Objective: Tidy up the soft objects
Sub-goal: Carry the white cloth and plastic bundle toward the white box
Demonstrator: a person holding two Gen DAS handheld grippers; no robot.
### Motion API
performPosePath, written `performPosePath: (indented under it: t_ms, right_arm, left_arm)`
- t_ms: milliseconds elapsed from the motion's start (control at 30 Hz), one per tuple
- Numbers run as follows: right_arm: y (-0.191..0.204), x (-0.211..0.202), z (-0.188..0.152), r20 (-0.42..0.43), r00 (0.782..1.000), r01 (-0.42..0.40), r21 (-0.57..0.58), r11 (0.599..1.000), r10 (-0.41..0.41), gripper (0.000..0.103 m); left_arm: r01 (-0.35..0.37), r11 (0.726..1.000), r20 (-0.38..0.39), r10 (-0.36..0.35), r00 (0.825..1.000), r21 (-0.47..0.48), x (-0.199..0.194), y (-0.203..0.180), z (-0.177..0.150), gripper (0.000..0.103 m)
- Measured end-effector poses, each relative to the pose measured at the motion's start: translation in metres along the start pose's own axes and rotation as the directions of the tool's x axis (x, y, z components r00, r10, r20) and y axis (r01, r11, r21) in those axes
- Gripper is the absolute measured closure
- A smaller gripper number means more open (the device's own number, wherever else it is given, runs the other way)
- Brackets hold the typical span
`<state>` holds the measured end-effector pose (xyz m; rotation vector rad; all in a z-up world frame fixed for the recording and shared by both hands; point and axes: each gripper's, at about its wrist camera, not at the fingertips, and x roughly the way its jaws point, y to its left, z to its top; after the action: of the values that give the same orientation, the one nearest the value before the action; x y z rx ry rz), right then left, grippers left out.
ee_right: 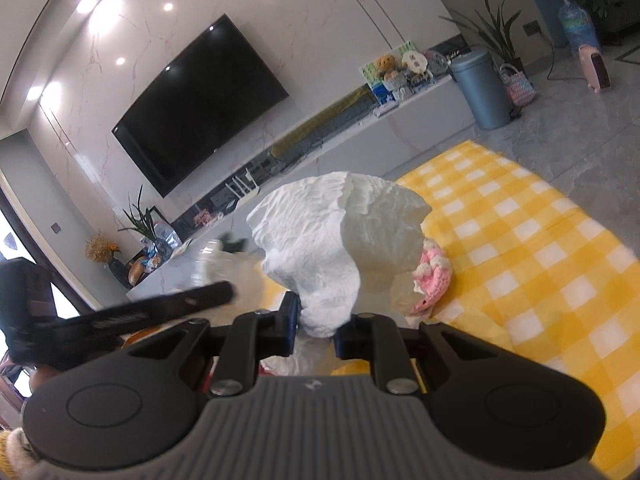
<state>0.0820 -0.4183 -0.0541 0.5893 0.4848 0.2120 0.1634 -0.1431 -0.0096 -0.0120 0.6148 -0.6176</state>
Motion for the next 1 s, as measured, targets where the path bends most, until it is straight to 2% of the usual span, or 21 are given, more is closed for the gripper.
performPosePath:
  t_ms: [133,200,267,333,467,600,767,1000]
  right_arm:
    - [0.008,-0.010,0.005,0.046,0.999,-0.018,-0.017,1.000,0.019,0.087]
    - [0.014,-0.014,0.006,0.063,0.998,-0.028,-0.030,0.999,0.030,0.087]
    - [0.020,-0.018,0.007,0.077,0.996,-0.035,-0.049,0.998,0.039,0.087]
    - [0.028,-0.022,0.008,0.089,0.995,-0.040,-0.067,0.997,0.046,0.087]
    - [0.044,-0.034,0.012,0.135,0.987,-0.080,-0.079,0.994,0.090,0.088]
    - [0.073,-0.049,0.016,0.169,0.977,-0.106,-0.140,0.984,0.129,0.090]
    - [0.116,-0.062,0.021,0.183,0.965,-0.147,-0.219,0.964,0.189,0.091]
    - [0.187,-0.065,0.026,0.182,0.955,-0.160,-0.345,0.925,0.233,0.091]
  left_arm:
    - [-0.039,0.999,0.080,0.041,0.996,-0.031,-0.042,0.008,0.012,0.043]
    - [-0.083,0.996,0.140,0.087,0.986,-0.030,-0.069,0.010,0.011,0.043]
    - [-0.136,0.990,0.167,0.140,0.976,-0.034,-0.093,0.012,0.007,0.043]
    - [-0.174,0.983,0.167,0.181,0.969,-0.055,-0.113,0.016,0.001,0.043]
    - [-0.196,0.972,0.176,0.217,0.960,-0.132,-0.146,0.036,-0.014,0.043]
    - [-0.288,0.934,0.164,0.324,0.932,-0.211,-0.165,0.058,-0.024,0.043]
    - [-0.328,0.890,0.144,0.387,0.911,-0.315,-0.185,0.088,-0.036,0.043]
    - [-0.382,0.861,0.101,0.437,0.894,-0.336,-0.209,0.115,-0.057,0.043]
